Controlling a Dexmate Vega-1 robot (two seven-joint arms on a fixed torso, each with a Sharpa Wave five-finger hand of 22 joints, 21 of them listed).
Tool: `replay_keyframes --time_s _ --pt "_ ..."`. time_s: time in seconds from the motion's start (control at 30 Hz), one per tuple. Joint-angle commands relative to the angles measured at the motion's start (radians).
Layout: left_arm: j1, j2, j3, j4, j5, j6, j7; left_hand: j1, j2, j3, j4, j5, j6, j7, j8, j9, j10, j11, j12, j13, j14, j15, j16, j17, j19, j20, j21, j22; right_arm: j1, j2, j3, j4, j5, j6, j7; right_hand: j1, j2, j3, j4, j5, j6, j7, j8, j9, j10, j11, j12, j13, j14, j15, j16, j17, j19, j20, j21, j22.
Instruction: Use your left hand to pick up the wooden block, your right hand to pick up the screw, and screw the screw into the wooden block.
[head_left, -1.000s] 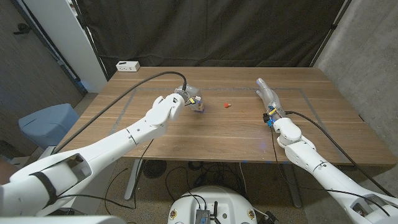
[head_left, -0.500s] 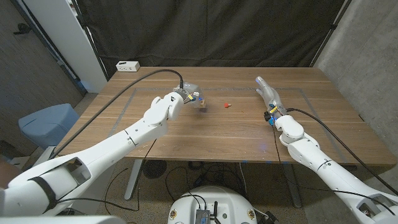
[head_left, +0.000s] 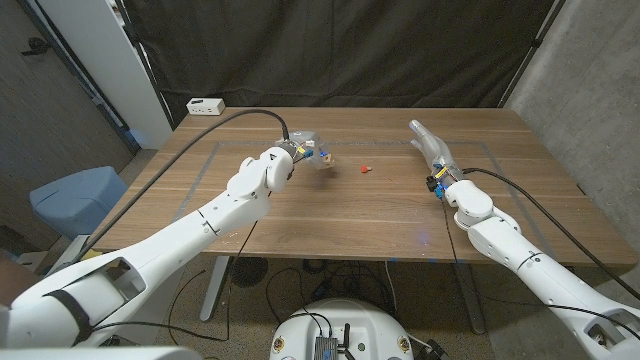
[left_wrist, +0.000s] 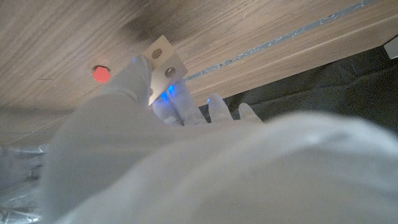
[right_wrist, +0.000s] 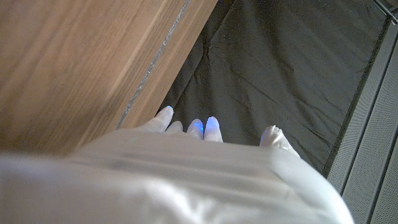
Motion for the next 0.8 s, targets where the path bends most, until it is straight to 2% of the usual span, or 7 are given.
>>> replay_keyframes --time_s 0.03,0.33,0.4,0.47,0.67,0.8 --pt "0.039 0.001 -0.058 -0.012 -0.183 -0.041 0.125 0.004 0.004 -0.007 -0.002 -0.005 0.011 -0.001 0.007 0.003 0.01 0.0 0.007 0.006 0.012 -0.075 0.008 0.005 0.012 0.002 0.002 0.001 0.001 -0.058 0.0 -0.064 -0.018 -0.059 0.02 0.004 0.011 0.001 -0.01 0.006 0.007 0.001 0.002 0.002 -0.003 -0.008 0.002 0.001 -0.005 -0.025 0.002 0.003 0.008 -0.011 0.007 0.005" --pt "0.074 0.011 -0.105 -0.014 -0.33 -0.089 0.2 0.003 0.006 -0.01 -0.001 -0.005 0.022 -0.001 0.007 0.003 0.02 0.0 0.008 0.009 0.017 -0.079 0.007 0.006 0.02 -0.001 0.003 0.002 0.008 -0.104 -0.007 -0.113 -0.042 -0.113 0.039 0.012 0.012 0.005 -0.018 0.005 0.009 -0.002 0.002 0.002 -0.007 -0.009 0.001 0.001 -0.012 -0.021 -0.001 0.001 0.007 -0.011 0.006 0.005" --pt "0.074 0.011 -0.103 -0.02 -0.341 -0.072 0.208 0.003 0.005 -0.011 -0.001 -0.005 0.023 -0.001 0.007 0.003 0.021 0.0 0.008 0.009 0.018 -0.079 0.007 0.006 0.022 -0.003 0.004 0.002 0.009 -0.105 -0.006 -0.113 -0.043 -0.11 0.043 0.015 0.012 0.006 -0.02 0.005 0.011 -0.003 0.003 0.002 -0.006 -0.009 0.002 0.001 -0.012 -0.021 -0.001 0.001 0.007 -0.011 0.005 0.005" --pt "0.085 0.01 -0.114 -0.027 -0.373 -0.071 0.221 0.002 0.006 -0.013 -0.001 -0.005 0.023 -0.002 0.005 0.003 0.02 0.0 0.006 0.01 0.016 -0.076 0.005 0.006 0.025 -0.006 0.004 0.002 0.011 -0.121 -0.008 -0.133 -0.058 -0.133 0.038 0.024 0.01 0.008 -0.03 0.005 0.032 -0.006 0.01 0.002 0.018 -0.006 0.011 0.002 -0.012 -0.021 0.0 -0.001 0.006 -0.011 0.005 0.004" --pt "0.106 0.002 -0.148 -0.025 -0.475 -0.095 0.26 0.001 0.006 -0.015 0.0 -0.005 0.022 -0.001 0.002 0.003 0.019 0.001 0.004 0.01 0.018 -0.074 0.006 0.006 0.032 -0.009 0.006 0.002 0.023 -0.158 -0.019 -0.176 -0.099 -0.188 0.04 0.031 -0.002 0.006 -0.042 0.003 0.045 -0.027 0.012 0.003 0.028 -0.001 0.013 0.003 -0.012 -0.019 0.0 -0.001 0.007 -0.005 0.005 0.004" --pt "0.107 0.011 -0.154 -0.02 -0.521 -0.122 0.273 0.0 0.007 -0.017 0.001 -0.005 0.023 -0.001 0.001 0.003 0.018 0.001 0.002 0.011 0.022 -0.073 0.006 0.007 0.039 -0.013 0.008 0.002 0.032 -0.177 -0.025 -0.2 -0.13 -0.212 0.04 0.051 -0.004 0.012 -0.06 0.001 0.064 -0.034 0.016 0.003 0.033 -0.003 0.012 0.004 -0.01 -0.01 0.002 -0.001 0.012 0.007 0.006 0.004"
